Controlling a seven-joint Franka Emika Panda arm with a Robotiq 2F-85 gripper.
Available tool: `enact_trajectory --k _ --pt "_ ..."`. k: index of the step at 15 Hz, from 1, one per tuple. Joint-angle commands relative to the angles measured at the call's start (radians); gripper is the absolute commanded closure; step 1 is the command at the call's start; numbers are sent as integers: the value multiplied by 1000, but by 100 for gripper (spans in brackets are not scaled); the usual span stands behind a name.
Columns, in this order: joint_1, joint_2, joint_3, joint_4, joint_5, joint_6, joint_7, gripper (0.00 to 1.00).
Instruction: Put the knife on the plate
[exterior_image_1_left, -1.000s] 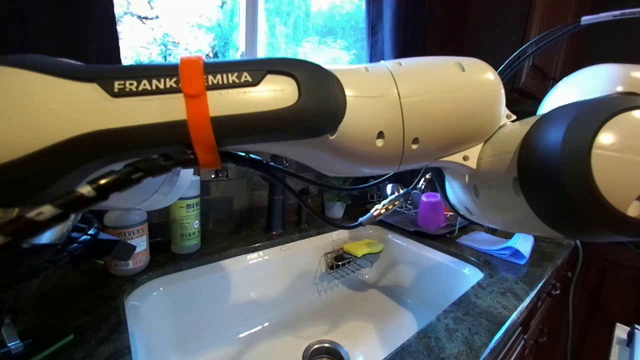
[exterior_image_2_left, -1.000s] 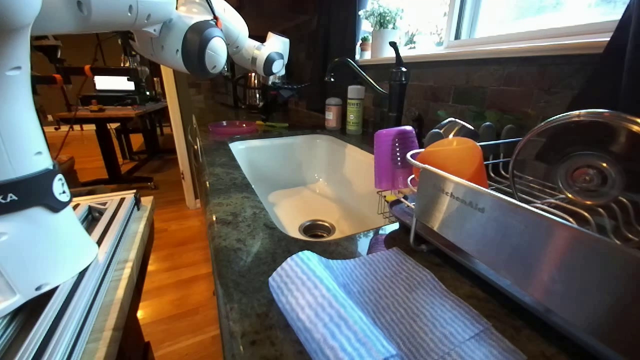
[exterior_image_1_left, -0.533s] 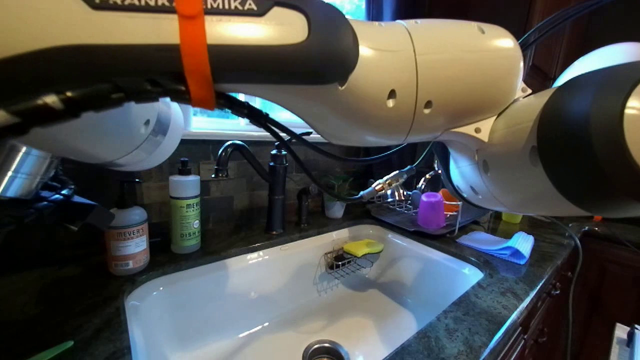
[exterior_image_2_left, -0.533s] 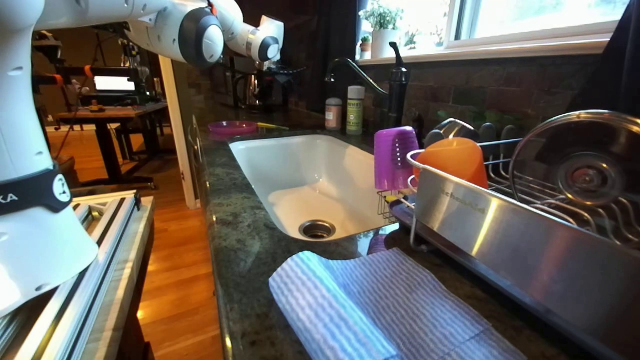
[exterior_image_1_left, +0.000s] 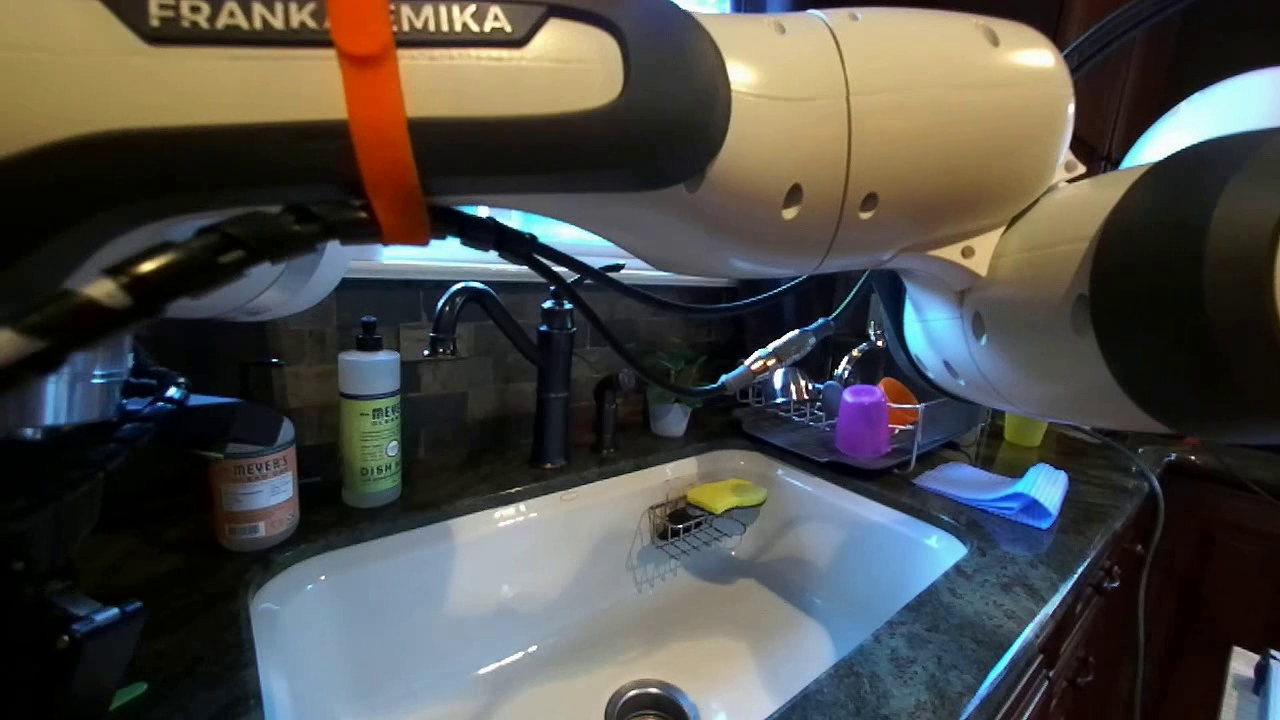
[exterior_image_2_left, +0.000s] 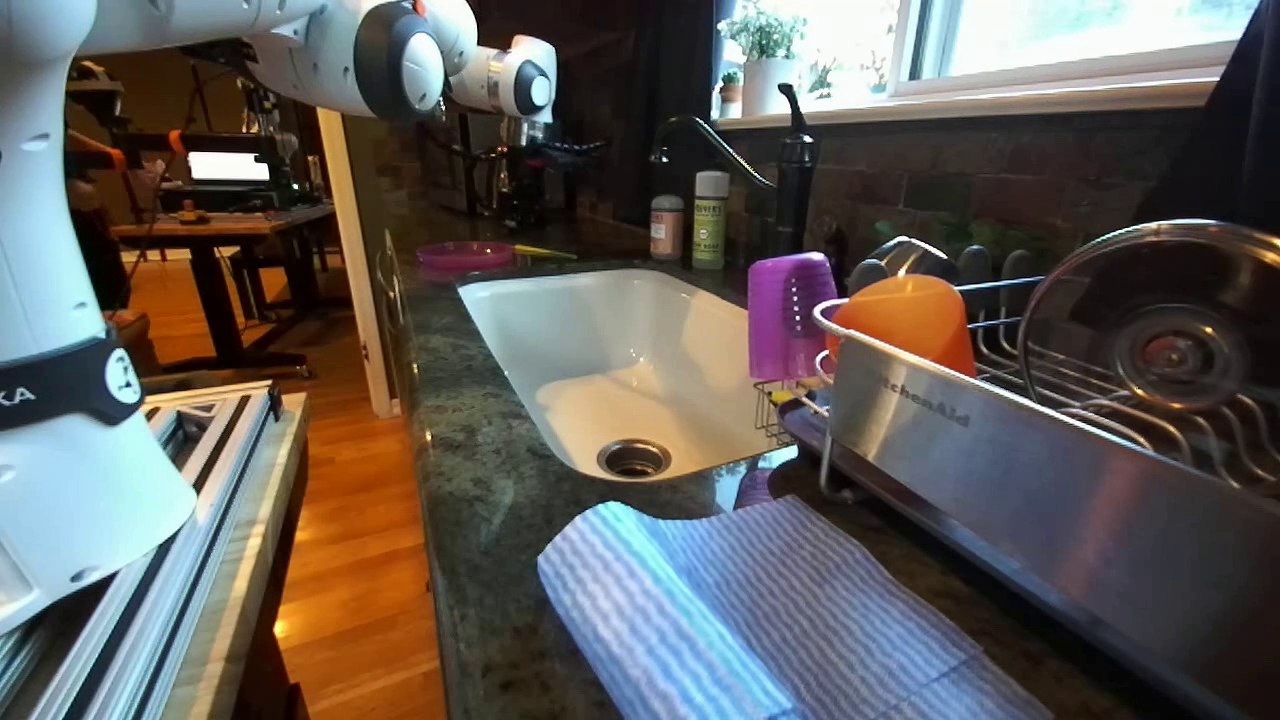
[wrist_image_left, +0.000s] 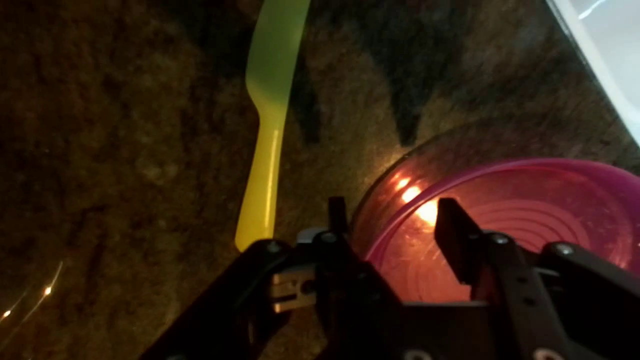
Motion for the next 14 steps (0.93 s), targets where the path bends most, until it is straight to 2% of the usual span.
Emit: enact_trajectory --k 1,2,6,11,14 --pt "4 7 -3 18 -5 -11 2 23" --pt "3 8 -7 14 -9 9 -2 23" --pt "8 17 -36 13 -52 64 -55 0" --pt "12 28 -32 13 -63 112 -109 0" --pt "2 14 -33 6 -55 86 -85 0"
